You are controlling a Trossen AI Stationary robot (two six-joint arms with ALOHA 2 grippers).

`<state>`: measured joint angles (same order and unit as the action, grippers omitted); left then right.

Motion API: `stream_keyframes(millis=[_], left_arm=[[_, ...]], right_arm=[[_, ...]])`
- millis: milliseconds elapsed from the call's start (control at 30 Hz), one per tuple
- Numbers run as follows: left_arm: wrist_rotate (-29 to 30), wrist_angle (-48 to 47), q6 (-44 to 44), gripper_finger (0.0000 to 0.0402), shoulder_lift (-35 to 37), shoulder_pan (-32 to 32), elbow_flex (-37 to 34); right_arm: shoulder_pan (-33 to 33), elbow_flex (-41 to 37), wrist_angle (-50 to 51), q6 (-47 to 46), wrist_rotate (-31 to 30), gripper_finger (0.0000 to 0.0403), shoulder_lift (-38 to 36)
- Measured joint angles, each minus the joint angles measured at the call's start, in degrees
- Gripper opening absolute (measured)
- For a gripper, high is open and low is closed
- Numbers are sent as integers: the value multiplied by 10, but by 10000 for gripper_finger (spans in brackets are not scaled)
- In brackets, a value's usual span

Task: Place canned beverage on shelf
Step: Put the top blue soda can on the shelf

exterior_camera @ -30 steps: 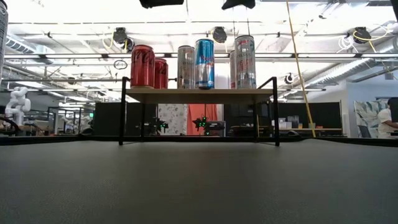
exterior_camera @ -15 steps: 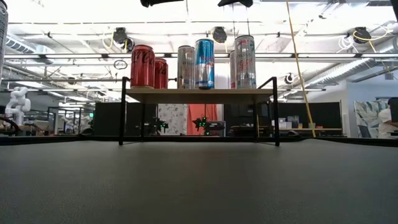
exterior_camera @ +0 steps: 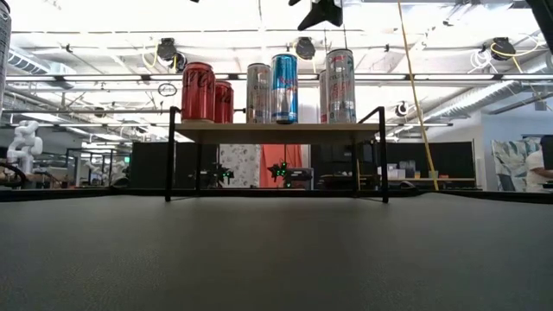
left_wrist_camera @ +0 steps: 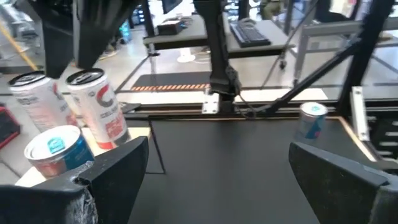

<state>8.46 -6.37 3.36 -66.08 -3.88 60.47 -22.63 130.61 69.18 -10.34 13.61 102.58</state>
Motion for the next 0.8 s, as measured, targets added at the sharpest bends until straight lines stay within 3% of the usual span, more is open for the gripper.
stream_keyframes(millis=[167,533,700,800], left_arm=[[-14,-17,0,391,19,0,0],[-14,-38,0,391,23,0,0],[-14,-38,0,391,24,0,0],[-10,-38,0,391,29,0,0]], right_arm=[[9,0,13,13,1,226,4],[63,0,36,25,-3,67,13],[93,0,73,30,-65,10,17],[106,0,87,33,-93,5,23]])
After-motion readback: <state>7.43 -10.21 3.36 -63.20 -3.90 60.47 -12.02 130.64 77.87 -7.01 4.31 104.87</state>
